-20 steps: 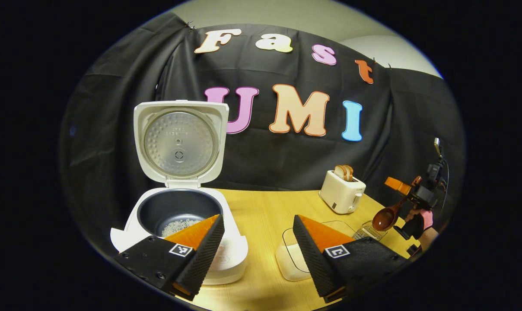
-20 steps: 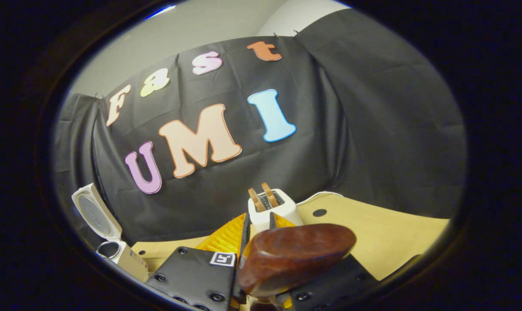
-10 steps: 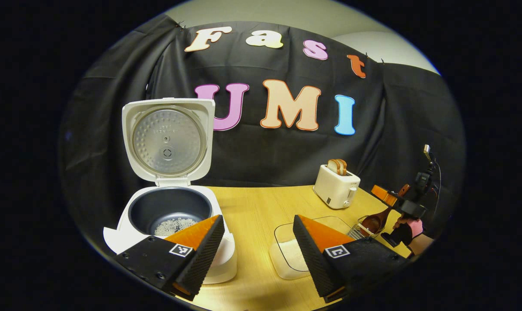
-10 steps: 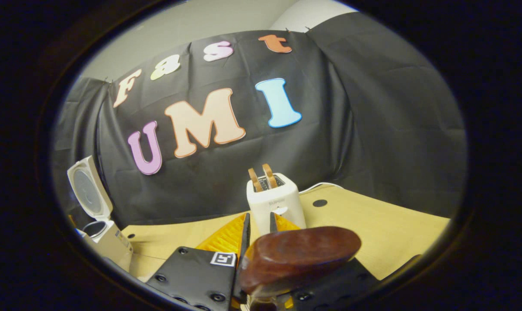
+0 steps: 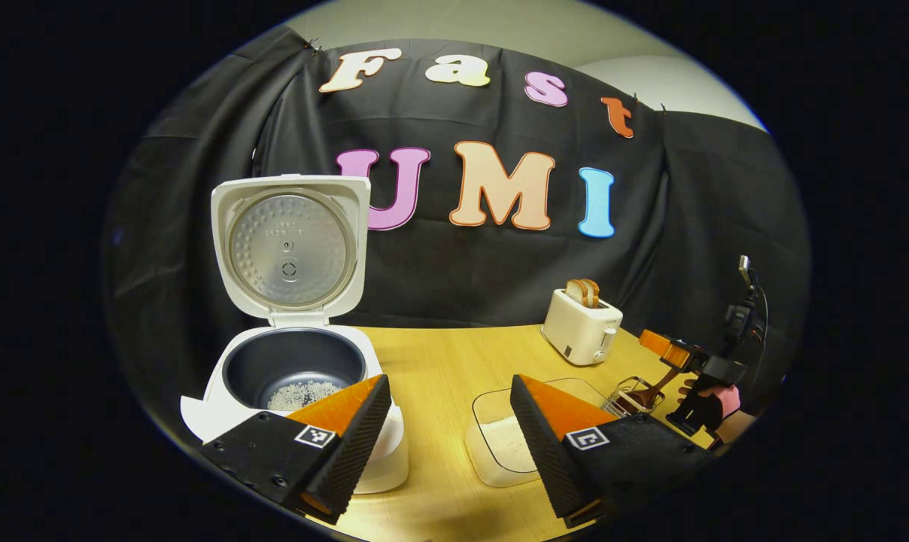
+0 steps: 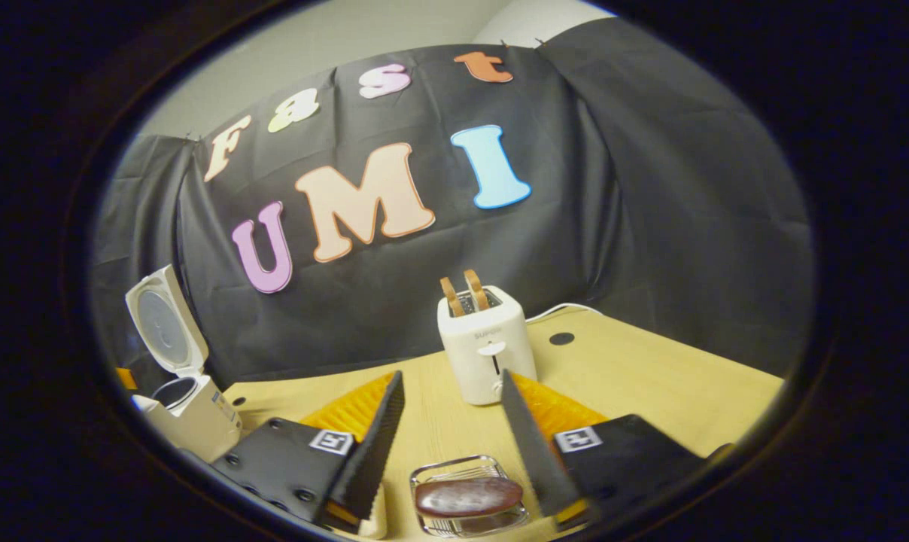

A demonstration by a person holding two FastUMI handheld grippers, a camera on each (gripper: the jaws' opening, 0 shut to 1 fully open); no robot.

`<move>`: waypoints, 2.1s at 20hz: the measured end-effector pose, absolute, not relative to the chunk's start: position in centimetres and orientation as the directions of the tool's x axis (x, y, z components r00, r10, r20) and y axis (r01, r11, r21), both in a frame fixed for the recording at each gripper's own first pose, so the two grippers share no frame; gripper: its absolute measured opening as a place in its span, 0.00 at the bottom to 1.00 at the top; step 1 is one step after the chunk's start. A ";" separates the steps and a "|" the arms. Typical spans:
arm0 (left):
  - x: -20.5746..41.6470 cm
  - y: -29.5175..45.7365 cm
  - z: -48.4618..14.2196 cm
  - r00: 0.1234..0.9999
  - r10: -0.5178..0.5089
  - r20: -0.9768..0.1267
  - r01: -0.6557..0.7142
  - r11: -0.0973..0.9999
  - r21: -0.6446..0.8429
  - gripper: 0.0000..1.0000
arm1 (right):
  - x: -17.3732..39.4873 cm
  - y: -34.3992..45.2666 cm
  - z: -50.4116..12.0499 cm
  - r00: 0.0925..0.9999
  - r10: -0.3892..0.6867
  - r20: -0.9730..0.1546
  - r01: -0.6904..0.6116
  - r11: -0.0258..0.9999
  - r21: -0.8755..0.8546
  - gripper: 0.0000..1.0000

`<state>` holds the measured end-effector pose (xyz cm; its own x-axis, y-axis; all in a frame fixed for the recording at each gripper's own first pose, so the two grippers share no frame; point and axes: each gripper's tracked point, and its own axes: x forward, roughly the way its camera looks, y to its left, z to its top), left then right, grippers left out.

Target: Close the left gripper, press the button to open the rice cooker; take a wooden spoon from the chopstick holder with the right hand, scoop a spoonful of rice and pour it into the rice cooker, then put the wooden spoon back into the chopstick holder.

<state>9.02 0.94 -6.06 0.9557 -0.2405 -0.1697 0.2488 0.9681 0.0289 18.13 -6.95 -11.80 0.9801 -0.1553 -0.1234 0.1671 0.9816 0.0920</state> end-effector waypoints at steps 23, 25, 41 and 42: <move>14.2 10.8 10.7 0.999 -0.034 0.030 0.033 0.999 0.003 0.93 | 7.6 -7.1 -2.4 0.965 -0.246 -0.093 0.252 0.966 0.059 0.99; 15.5 12.3 12.7 0.999 0.001 0.053 -0.003 1.000 0.031 0.88 | 6.8 -8.2 -2.8 0.957 -0.268 -0.112 0.276 0.960 0.057 0.99; 31.0 21.7 18.0 0.989 0.144 0.041 -0.147 0.986 0.079 0.92 | -1.6 -13.3 -1.9 0.877 -0.450 -0.169 0.453 0.891 -0.019 0.99; 31.6 22.1 17.5 0.988 0.153 0.027 -0.155 0.983 0.094 0.92 | -1.8 -13.4 -2.1 0.875 -0.453 -0.171 0.457 0.889 -0.020 0.99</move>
<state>31.57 22.11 17.53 0.9878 0.1532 0.0267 -0.1551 0.9834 0.0942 -1.79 -13.37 -2.06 0.8750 -0.4531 -0.1706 0.4566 0.8894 -0.0201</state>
